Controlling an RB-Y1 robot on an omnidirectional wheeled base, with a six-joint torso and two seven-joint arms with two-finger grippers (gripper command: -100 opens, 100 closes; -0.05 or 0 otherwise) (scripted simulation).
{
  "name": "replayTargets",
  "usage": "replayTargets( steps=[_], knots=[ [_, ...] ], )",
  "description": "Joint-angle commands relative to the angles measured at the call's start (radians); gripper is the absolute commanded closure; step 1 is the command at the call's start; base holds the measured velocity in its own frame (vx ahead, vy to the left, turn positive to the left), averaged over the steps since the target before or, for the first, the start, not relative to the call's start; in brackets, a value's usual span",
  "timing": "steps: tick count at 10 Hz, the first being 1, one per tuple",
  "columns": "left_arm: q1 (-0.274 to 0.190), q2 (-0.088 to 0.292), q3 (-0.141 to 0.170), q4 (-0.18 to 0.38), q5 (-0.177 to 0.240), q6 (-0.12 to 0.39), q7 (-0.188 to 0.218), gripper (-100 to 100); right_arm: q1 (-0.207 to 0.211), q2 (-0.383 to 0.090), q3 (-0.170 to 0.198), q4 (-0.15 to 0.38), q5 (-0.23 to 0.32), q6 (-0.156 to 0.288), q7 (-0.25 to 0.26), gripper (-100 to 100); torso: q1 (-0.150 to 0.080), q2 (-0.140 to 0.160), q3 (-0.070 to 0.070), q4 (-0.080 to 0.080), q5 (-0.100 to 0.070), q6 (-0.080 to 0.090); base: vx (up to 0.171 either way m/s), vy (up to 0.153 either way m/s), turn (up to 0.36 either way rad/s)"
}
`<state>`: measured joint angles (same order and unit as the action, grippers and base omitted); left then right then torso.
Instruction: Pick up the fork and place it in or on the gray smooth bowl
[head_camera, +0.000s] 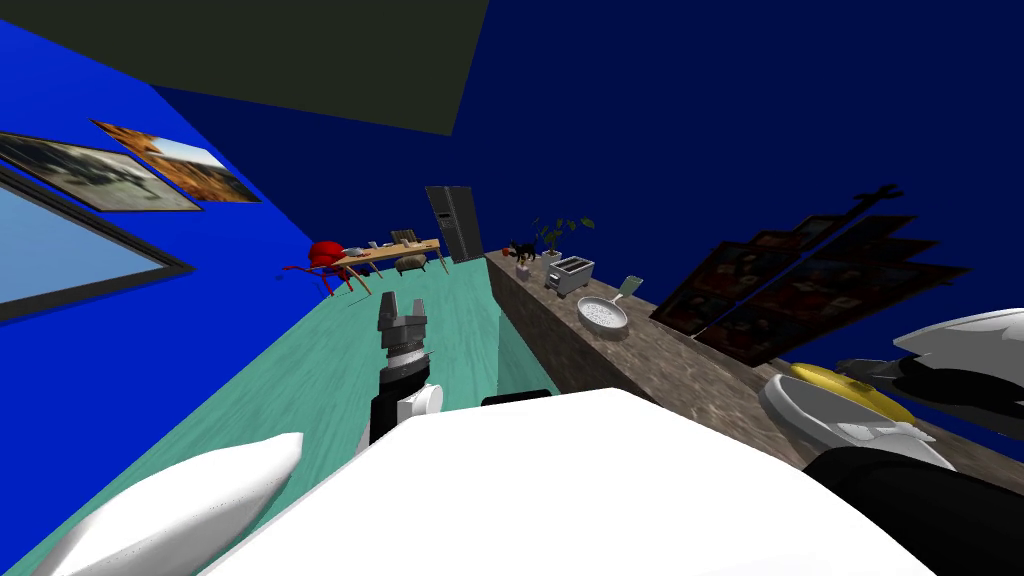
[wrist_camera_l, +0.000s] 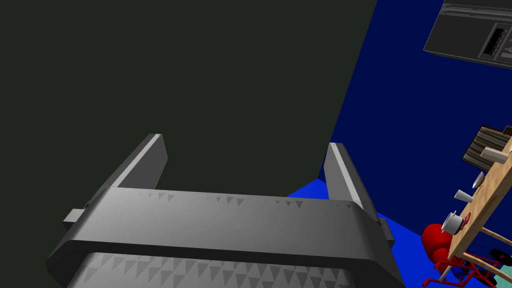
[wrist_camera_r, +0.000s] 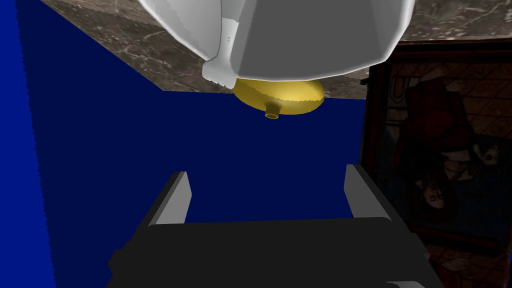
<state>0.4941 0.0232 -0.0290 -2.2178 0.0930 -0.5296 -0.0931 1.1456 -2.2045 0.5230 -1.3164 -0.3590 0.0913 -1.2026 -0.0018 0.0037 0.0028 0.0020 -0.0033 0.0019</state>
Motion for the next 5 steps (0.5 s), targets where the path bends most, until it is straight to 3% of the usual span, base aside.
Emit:
replayTargets(
  steps=[1, 5],
  knots=[
    [0.0, 0.0, 0.0, 0.0, 0.0, 0.0, 0.0, 0, 0.0, 0.0, 0.0, 0.0, 0.0, 0.0, 0.0, 0, 0.0, 0.0, 0.0, 0.0, 0.0, 0.0, 0.0, 0.0, 0.0],
    [0.0, 0.0, 0.0, 0.0, 0.0, 0.0, 0.0, 0, 0.0, 0.0, 0.0, 0.0, 0.0, 0.0, 0.0, 0, 0.0, 0.0, 0.0, 0.0, 0.0, 0.0, 0.0, 0.0, 0.0]
  ],
)
